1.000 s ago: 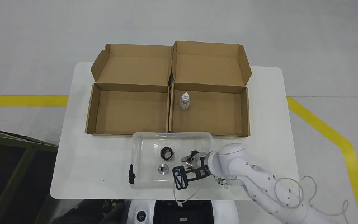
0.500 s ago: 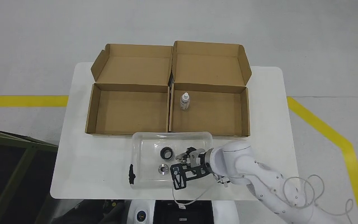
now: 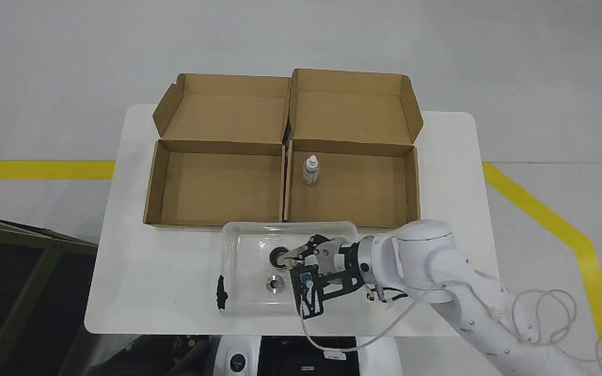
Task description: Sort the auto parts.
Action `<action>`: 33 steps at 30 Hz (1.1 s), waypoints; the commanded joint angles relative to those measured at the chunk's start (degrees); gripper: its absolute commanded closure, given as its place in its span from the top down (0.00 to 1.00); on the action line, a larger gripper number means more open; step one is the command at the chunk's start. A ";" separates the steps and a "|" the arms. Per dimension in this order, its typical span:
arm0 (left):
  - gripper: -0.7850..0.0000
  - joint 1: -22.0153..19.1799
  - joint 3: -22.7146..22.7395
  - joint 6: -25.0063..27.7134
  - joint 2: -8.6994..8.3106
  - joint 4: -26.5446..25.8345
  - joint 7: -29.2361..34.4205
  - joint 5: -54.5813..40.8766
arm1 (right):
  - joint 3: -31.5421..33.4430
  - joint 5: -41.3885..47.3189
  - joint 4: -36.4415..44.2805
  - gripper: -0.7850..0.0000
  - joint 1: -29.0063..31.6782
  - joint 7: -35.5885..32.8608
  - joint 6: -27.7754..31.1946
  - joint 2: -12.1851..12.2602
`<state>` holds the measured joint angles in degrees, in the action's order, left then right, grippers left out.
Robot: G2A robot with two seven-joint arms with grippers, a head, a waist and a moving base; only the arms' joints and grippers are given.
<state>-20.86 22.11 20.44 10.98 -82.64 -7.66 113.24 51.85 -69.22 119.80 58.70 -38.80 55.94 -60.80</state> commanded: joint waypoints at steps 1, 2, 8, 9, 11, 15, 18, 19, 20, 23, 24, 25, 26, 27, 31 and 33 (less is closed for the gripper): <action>1.00 0.00 0.00 0.00 0.00 0.00 0.00 0.00 | 0.38 0.64 0.06 0.00 -0.29 0.51 -0.07 0.05; 1.00 0.00 0.00 0.00 0.00 0.00 0.00 0.00 | 0.66 1.02 0.05 0.00 -0.43 0.89 -0.22 0.09; 1.00 0.00 0.00 0.00 0.00 0.00 0.00 0.00 | 3.04 2.73 0.26 0.00 -1.01 3.17 -0.55 0.44; 1.00 0.00 0.00 0.00 0.00 0.00 0.00 0.00 | 3.52 2.93 0.22 0.00 -1.06 3.54 -0.61 0.51; 1.00 0.00 0.00 0.00 0.00 0.00 0.00 0.00 | 4.49 3.30 0.15 0.00 -1.15 4.30 -0.67 0.66; 1.00 0.00 0.00 0.00 0.00 0.00 0.00 0.00 | 6.04 3.55 -0.02 0.00 -0.98 5.59 -0.69 0.97; 1.00 0.00 0.00 0.00 0.00 0.00 0.00 0.00 | 6.96 3.74 -0.30 0.00 -0.69 6.58 -0.82 1.17; 1.00 0.00 0.00 0.00 0.00 0.00 0.00 0.00 | 7.22 3.77 -0.39 0.00 -0.57 6.86 -0.92 1.23; 1.00 0.00 0.00 0.00 0.00 0.00 0.00 0.00 | 7.47 3.82 -0.47 0.00 -0.45 7.16 -1.00 1.29; 1.00 0.00 0.00 0.00 0.00 0.00 0.00 0.00 | 8.18 3.91 -0.87 0.00 -0.05 7.86 -1.30 1.47; 1.00 0.00 0.00 0.00 0.00 0.00 0.00 0.00 | 8.40 3.89 -1.03 0.00 0.04 8.02 -1.34 1.53; 1.00 0.00 0.00 0.00 0.00 0.00 0.00 0.00 | 8.63 3.93 -1.23 0.00 0.13 8.24 -1.46 1.58; 1.00 0.00 0.00 0.00 0.00 0.00 0.00 0.00 | 8.88 4.03 -1.59 0.00 0.21 8.49 -1.64 1.63; 1.00 0.00 0.00 0.00 0.00 0.00 0.00 0.00 | 9.14 4.08 -2.02 0.00 0.19 8.71 -1.70 1.68; 1.00 0.00 0.00 0.00 0.00 0.00 0.00 0.00 | 10.09 3.86 -4.05 0.00 -0.45 9.43 -2.47 1.80; 1.00 0.00 0.00 0.00 0.00 0.00 0.00 0.00 | 10.37 3.69 -5.40 0.00 -0.85 9.62 -3.25 1.81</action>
<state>-20.86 22.11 20.44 10.98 -82.64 -7.66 113.24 62.11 -65.49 115.01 58.03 -29.25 53.06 -58.99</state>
